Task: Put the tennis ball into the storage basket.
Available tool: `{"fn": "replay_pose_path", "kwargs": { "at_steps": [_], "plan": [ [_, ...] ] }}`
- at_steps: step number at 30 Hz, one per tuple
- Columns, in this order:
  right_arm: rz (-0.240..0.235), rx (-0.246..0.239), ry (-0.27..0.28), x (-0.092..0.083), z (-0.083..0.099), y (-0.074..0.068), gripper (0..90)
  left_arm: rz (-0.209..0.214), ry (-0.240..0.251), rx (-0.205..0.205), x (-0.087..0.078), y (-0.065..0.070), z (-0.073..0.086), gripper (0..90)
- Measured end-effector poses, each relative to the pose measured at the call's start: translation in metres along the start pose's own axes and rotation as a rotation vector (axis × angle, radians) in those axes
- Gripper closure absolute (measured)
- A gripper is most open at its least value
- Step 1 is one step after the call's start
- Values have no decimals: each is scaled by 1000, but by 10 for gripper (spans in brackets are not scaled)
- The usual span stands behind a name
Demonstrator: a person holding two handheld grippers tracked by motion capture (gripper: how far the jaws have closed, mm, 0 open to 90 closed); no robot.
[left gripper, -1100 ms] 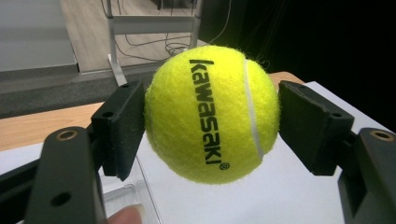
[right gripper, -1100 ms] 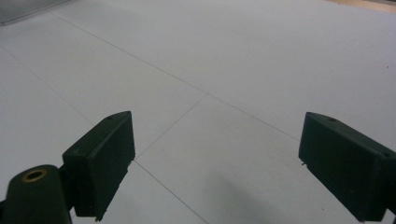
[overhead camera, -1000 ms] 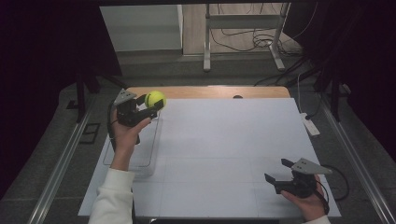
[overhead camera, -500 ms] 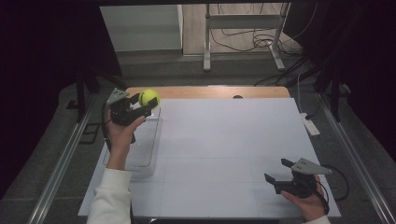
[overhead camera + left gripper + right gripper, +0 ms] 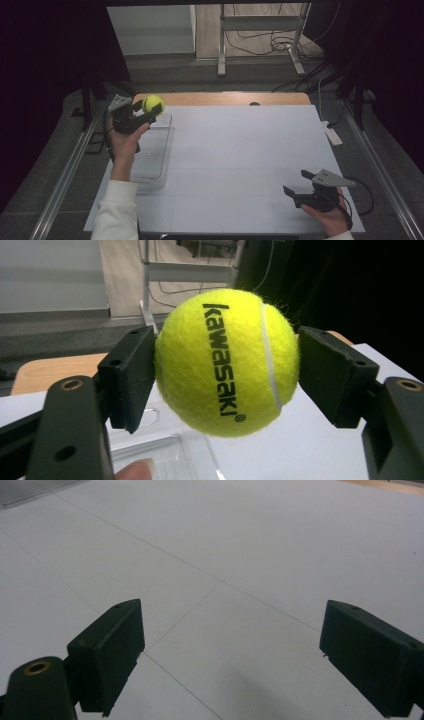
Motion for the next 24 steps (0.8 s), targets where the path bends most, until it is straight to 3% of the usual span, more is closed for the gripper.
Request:
{"fn": "replay_pose_path", "kwargs": {
  "at_steps": [24],
  "plan": [
    [-3,1,0,1,0,0,113,-76,-4,-42,-2,-28,5,275]
  ]
}}
Point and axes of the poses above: each handheld gripper's, and its own axes: x roughly forward along the jaws, z roughly out of its underside, y roughly to its right, the point moved 4 cm from there along x, roughly forward along the jaws, and after that the axes turned 11 degrees about -y, right-handed, at the moved point
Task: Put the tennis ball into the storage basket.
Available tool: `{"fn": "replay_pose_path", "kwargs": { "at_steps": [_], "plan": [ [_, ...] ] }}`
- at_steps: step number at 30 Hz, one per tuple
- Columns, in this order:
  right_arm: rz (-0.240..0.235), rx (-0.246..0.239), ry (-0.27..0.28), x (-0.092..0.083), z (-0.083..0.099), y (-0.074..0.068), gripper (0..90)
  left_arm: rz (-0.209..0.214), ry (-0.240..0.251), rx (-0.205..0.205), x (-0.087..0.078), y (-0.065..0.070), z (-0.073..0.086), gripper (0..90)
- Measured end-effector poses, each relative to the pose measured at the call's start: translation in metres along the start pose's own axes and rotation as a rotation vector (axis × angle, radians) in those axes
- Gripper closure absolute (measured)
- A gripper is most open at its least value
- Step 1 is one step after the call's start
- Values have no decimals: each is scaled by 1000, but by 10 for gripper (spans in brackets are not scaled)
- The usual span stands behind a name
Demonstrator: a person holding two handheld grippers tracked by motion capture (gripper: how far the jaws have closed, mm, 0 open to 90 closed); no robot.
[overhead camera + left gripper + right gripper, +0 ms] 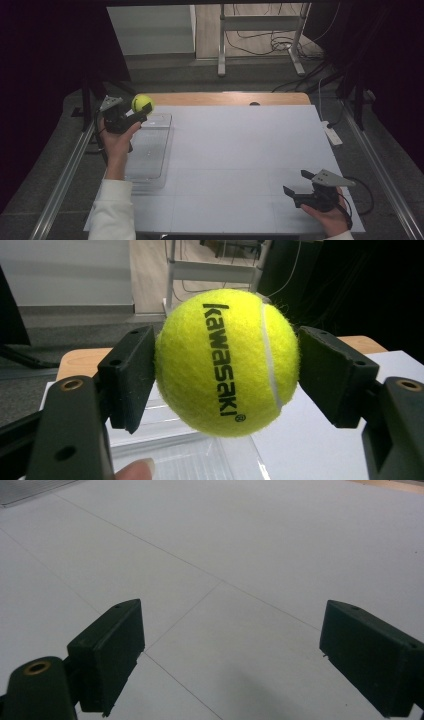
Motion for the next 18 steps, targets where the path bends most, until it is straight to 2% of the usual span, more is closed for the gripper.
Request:
{"fn": "replay_pose_path", "kwargs": {
  "at_steps": [14,18],
  "plan": [
    [2,0,-1,0,0,0,113,-55,-42,0,11,-14,7,274],
    [2,0,-1,0,0,0,113,-58,-50,-5,13,-16,8,275]
  ]
}}
Point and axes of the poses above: each handheld gripper's, and its own axes: x roughly forward along the jaws, z roughly out of its underside, y roughly to its right, the point moved 4 cm from there along x, roughly forward along the jaws, and after that the axes turned 11 degrees about -y, right-handed, at the moved point
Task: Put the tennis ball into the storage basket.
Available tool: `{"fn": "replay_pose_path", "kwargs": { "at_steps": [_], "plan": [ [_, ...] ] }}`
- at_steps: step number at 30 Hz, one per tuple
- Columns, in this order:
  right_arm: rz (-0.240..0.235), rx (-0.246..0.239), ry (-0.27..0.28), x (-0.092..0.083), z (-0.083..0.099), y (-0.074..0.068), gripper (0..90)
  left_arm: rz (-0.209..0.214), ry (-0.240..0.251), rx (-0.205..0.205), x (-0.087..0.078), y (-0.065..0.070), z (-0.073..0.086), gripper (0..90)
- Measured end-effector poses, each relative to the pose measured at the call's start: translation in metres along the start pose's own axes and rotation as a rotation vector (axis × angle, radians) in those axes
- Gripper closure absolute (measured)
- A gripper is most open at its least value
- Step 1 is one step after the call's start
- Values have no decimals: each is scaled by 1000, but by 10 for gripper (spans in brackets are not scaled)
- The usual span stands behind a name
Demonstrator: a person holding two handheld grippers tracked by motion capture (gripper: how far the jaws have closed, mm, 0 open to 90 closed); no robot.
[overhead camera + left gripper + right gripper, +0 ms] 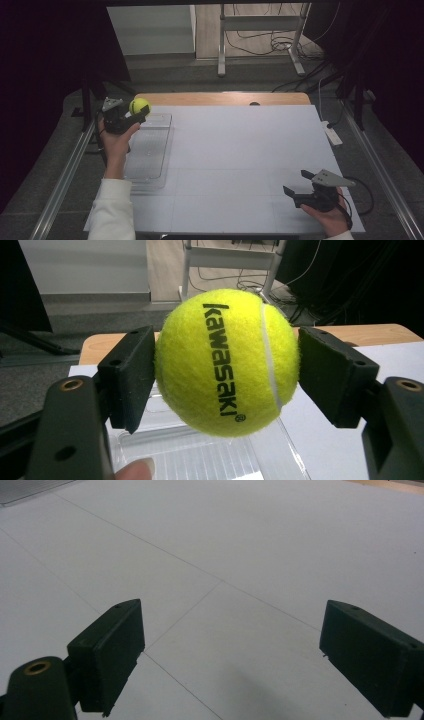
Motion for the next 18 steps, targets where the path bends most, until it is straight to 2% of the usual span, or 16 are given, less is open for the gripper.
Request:
{"fn": "replay_pose_path", "kwargs": {
  "at_steps": [18],
  "plan": [
    [3,1,1,0,0,0,113,-8,-54,0,11,-6,6,275]
  ]
}}
Point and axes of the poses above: each handheld gripper's, and its own axes: x roughly forward along the jaws, z roughly out of its underside, y roughly to its right, the point moved 4 cm from there along x, roughly forward along the jaws, and after that the axes turned 11 degrees about -y, right-handed, at the moved point
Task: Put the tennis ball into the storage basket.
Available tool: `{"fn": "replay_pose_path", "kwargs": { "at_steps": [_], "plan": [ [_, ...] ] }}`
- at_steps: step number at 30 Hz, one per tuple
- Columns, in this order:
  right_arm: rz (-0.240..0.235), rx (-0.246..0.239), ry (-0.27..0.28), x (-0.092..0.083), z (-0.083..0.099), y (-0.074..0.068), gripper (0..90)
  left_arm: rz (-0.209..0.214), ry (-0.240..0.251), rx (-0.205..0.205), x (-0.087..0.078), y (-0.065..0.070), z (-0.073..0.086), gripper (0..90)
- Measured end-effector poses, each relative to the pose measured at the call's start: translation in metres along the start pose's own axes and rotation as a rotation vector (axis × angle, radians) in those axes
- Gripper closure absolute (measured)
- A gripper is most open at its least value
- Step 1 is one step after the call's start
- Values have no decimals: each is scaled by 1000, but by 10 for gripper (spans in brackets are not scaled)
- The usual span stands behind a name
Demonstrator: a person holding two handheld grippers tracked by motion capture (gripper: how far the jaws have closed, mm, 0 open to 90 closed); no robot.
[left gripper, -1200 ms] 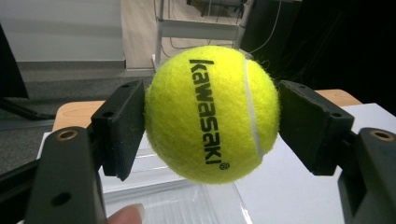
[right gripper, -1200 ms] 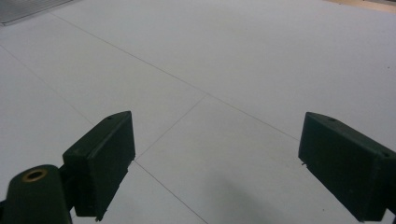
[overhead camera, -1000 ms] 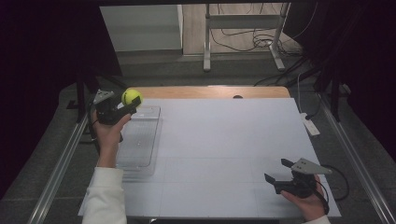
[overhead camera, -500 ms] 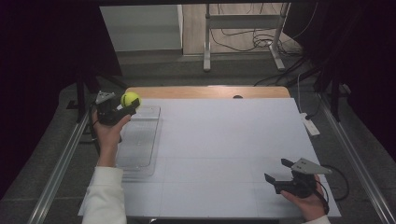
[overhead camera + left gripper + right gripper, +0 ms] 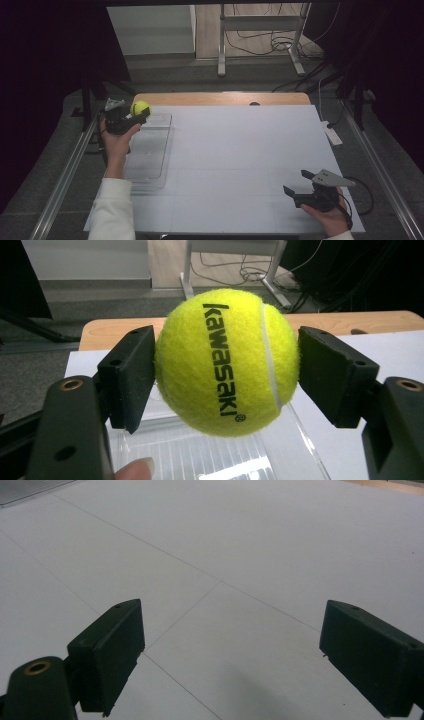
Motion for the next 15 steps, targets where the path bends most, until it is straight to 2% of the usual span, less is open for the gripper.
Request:
{"fn": "replay_pose_path", "kwargs": {
  "at_steps": [15],
  "plan": [
    [0,2,-2,0,0,0,113,-25,-59,-3,12,-7,6,274]
  ]
}}
Point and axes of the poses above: each handheld gripper's, and its own axes: x roughly forward along the jaws, z roughly out of its underside, y roughly to its right, the point moved 4 cm from there along x, roughly forward along the jaws, and after that the axes turned 11 degrees about -y, right-handed, at the moved point
